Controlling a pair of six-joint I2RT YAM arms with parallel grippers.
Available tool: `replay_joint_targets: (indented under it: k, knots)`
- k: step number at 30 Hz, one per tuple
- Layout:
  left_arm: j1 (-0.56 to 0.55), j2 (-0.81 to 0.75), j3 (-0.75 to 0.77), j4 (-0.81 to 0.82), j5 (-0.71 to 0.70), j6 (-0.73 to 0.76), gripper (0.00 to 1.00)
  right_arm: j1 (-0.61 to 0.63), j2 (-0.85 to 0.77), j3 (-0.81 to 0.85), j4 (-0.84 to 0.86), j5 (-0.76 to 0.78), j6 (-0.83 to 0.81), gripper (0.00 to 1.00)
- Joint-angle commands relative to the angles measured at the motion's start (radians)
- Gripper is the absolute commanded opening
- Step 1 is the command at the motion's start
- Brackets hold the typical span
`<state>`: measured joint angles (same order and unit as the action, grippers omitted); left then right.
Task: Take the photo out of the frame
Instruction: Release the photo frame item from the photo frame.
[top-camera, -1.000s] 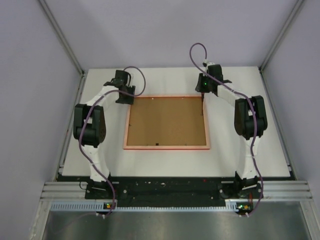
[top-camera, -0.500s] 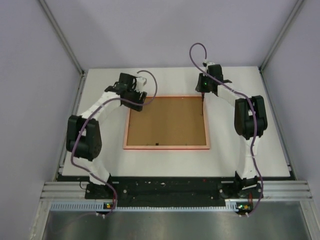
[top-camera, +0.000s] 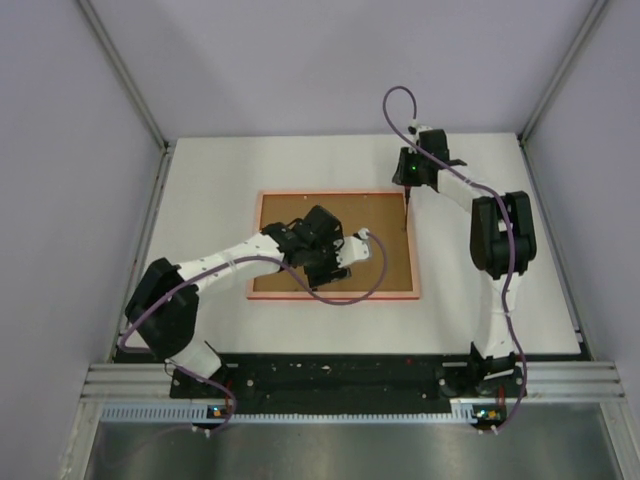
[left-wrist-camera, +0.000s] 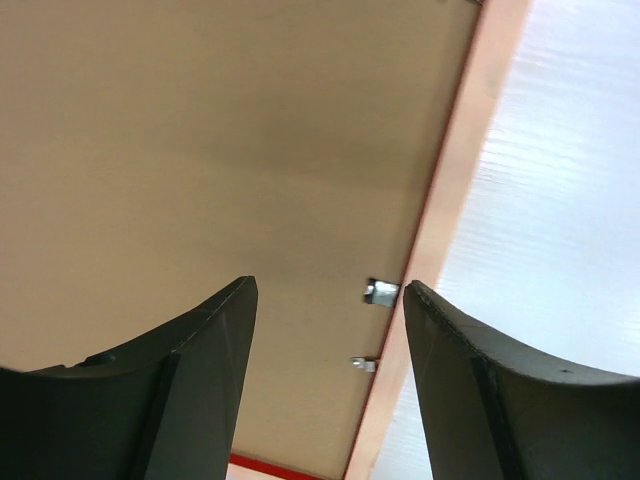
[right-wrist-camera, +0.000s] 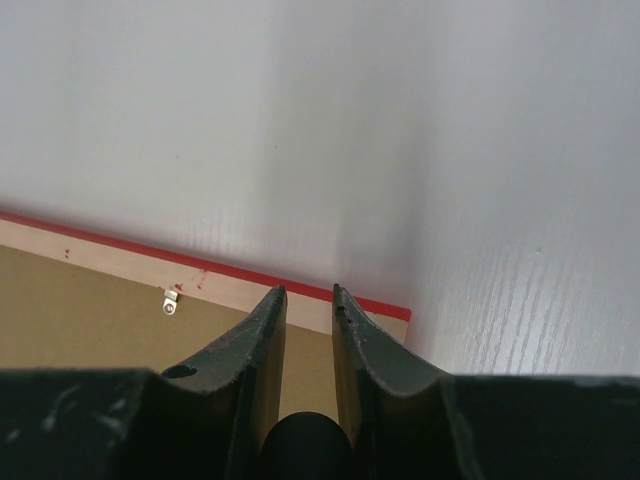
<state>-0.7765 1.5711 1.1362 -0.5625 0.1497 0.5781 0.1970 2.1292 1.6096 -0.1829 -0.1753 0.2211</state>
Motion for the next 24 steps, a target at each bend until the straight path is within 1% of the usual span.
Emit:
replay_joint_targets:
  k: [1,14,18,22,24]
  knots:
    - [-0.063,0.012,-0.024,-0.004,-0.010,0.042,0.66,-0.008,-0.071,0.021,0.002,-0.016,-0.002,0.00]
    - [-0.095,0.090,-0.085,0.108,-0.039,-0.006,0.62,-0.008,-0.054,0.053,-0.023,-0.020,0.004,0.00]
    - [-0.095,0.099,-0.089,0.105,-0.003,-0.007,0.61,-0.007,-0.055,0.055,-0.026,-0.021,0.006,0.00]
    - [-0.096,0.073,-0.096,0.095,0.051,-0.001,0.62,-0.008,-0.054,0.058,-0.032,-0.020,0.001,0.00]
    - [-0.096,0.070,-0.098,0.092,0.056,-0.003,0.62,-0.008,-0.057,0.058,-0.032,-0.021,0.003,0.00]
